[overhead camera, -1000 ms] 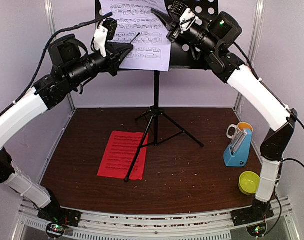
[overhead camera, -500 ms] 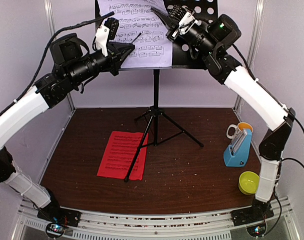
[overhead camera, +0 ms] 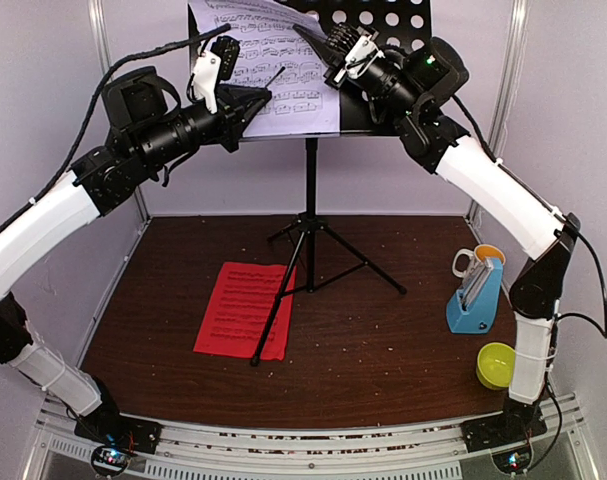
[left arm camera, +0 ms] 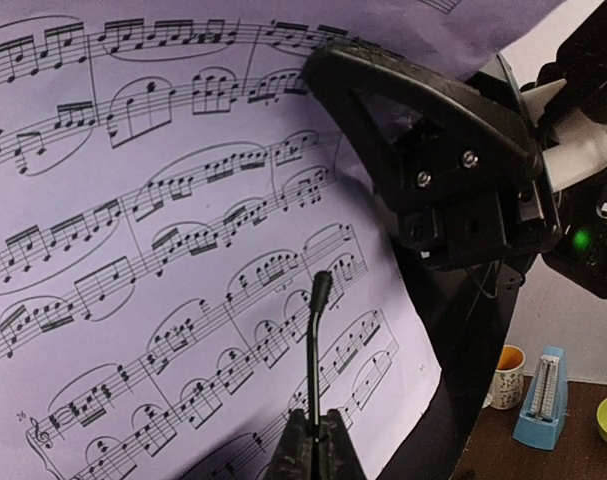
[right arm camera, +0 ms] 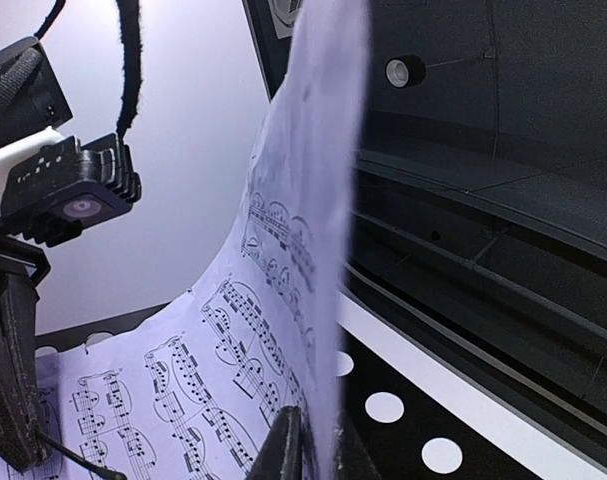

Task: Set up the instrument practice props

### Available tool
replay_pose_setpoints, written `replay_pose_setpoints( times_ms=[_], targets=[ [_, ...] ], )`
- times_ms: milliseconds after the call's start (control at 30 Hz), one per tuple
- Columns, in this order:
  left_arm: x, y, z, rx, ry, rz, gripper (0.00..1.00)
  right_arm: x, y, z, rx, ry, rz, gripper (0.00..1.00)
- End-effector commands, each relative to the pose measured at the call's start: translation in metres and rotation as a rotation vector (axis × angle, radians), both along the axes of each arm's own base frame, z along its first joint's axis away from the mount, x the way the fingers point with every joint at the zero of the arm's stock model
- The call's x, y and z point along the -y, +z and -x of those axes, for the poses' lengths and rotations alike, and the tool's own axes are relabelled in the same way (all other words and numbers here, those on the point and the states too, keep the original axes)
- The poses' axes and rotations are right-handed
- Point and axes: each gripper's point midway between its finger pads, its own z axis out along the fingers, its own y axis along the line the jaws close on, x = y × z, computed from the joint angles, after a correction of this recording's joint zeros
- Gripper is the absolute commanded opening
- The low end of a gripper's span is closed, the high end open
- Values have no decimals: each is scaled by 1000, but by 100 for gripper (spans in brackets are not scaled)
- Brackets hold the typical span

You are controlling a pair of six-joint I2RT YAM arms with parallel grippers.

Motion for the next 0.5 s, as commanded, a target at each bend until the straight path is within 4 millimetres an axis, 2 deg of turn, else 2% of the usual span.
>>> replay_pose_setpoints(
  times_ms=[0, 100, 367, 467],
  targets=[
    [5, 24, 13, 55, -63, 48, 0, 1, 1, 2, 26, 13, -16, 11],
    [5, 24, 12, 53, -62, 48, 0, 2, 1, 1, 25, 14, -21, 14],
    [1, 23, 12, 51, -42, 47, 0, 10, 9, 3, 17, 17, -55, 30],
    [0, 23, 12, 50, -39, 48, 0, 11, 10, 3, 15, 11, -61, 31]
  ],
)
